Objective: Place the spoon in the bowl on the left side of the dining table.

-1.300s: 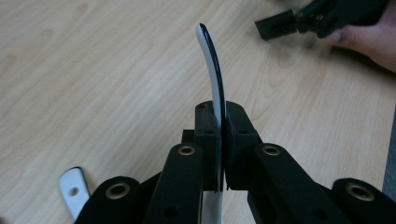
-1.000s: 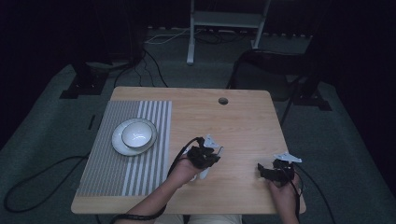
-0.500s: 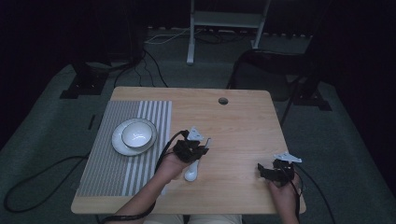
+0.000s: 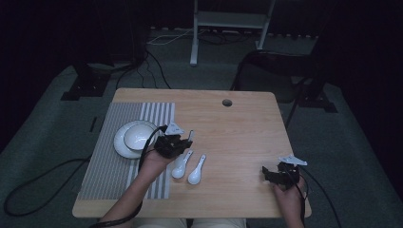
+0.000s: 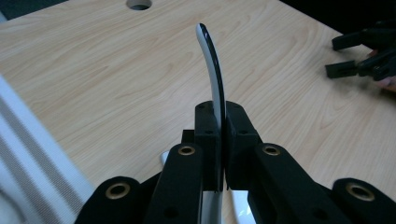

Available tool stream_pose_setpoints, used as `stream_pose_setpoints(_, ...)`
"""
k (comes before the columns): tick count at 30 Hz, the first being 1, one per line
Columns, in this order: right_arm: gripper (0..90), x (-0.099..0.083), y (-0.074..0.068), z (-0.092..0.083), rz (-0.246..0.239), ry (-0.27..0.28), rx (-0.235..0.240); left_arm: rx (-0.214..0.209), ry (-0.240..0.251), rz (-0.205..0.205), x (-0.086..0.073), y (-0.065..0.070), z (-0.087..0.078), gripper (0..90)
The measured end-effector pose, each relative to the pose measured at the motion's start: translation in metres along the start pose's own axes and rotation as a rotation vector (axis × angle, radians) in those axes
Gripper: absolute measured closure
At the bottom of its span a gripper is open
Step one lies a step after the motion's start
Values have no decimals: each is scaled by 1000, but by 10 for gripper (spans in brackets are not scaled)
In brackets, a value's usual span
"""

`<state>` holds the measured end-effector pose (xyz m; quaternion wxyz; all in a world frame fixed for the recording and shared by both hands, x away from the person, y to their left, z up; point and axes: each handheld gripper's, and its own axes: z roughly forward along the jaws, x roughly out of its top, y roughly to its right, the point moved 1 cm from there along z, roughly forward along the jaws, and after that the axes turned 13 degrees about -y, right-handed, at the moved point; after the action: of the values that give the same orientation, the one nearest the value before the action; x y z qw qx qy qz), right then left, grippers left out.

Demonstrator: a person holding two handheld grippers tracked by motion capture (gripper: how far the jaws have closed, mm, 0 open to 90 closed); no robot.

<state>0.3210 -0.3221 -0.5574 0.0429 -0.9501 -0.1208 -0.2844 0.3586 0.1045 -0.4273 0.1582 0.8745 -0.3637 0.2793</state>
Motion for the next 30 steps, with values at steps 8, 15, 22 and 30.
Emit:
stream_pose_setpoints(8,133,0,0,0,8,-2,-3,23,1,-62,-18,-25,-8,856)
stream_pose_setpoints(15,133,0,0,0,8,-2,-4,40,10,-97,-29,-40,-15,856)
stream_pose_setpoints(22,133,0,0,0,8,-2,-4,83,25,-148,-43,-74,-32,856)
stream_pose_setpoints(30,133,0,0,0,8,-2,-4,117,47,-220,-55,-104,-41,856)
